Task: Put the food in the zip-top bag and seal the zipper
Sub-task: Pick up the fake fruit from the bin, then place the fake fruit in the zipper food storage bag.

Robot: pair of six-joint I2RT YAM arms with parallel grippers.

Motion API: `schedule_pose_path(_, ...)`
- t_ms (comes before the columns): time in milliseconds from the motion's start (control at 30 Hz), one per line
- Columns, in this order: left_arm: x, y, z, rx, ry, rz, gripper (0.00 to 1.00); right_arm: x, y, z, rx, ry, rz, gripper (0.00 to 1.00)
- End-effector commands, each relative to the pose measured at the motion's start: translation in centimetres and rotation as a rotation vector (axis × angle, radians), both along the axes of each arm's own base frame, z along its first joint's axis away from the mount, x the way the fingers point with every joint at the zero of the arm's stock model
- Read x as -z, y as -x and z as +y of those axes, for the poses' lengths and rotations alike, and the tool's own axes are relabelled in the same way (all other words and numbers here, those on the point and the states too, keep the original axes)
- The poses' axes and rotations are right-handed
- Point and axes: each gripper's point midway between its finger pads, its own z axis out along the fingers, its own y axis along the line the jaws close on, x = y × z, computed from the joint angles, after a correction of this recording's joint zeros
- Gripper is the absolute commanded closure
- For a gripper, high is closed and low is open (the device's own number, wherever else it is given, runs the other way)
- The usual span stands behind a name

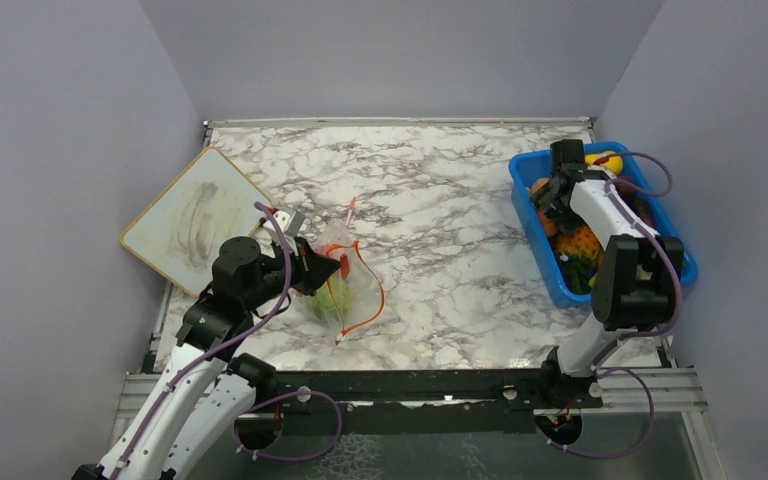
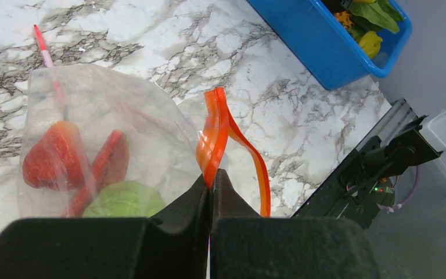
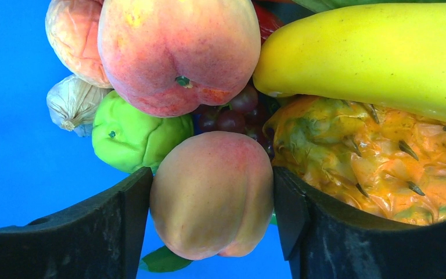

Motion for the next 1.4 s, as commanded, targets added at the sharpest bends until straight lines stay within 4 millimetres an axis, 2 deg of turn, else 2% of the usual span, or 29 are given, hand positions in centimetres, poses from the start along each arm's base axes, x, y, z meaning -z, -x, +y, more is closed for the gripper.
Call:
schedule_pose_path(0,-0.6,-0.1,-0.2,0.014,0.009,-0.039,1.00,0.0,0.6,-0.1,0.010,-0.004,-0.008,0.35)
schedule_pose_path(367,-0.5,-0.1,-0.2,0.018,0.009,-0.035,1.00,-1.9,0.3,0.0,-0.012,-0.004,-0.069,0.48)
schedule_pose_path(667,-0.4,-0.2,-0.3,0.019,0.008,-0.028,1.00,-6.4,-0.1,0.1,-0.092,0.034,-0.180,0.52)
schedule_pose_path(800,-0.2,-0.2,-0.3,0.019,0.006,-0.022,1.00,-8.5,-0.2,0.7,-0.175,0.042,-0.245,0.54)
schedule_pose_path(1033,-0.1,-0.3,-0.3,0.016,0.006,-0.014,1.00,-12.3,0.2,4.6,-0.467,-0.016,-0.397,0.54)
schedule_pose_path(1233,0.1,-0.4,-0.4,0.014,0.007,0.003,1.00,-14.9,2.1,10.5,-0.818,-0.086,-0.527,0.54)
schedule_pose_path(1367,0.2,-0.4,-0.5,0.013,0.011,0.009,1.00,-14.9,4.2,14.2,-0.935,-0.157,-0.552,0.54)
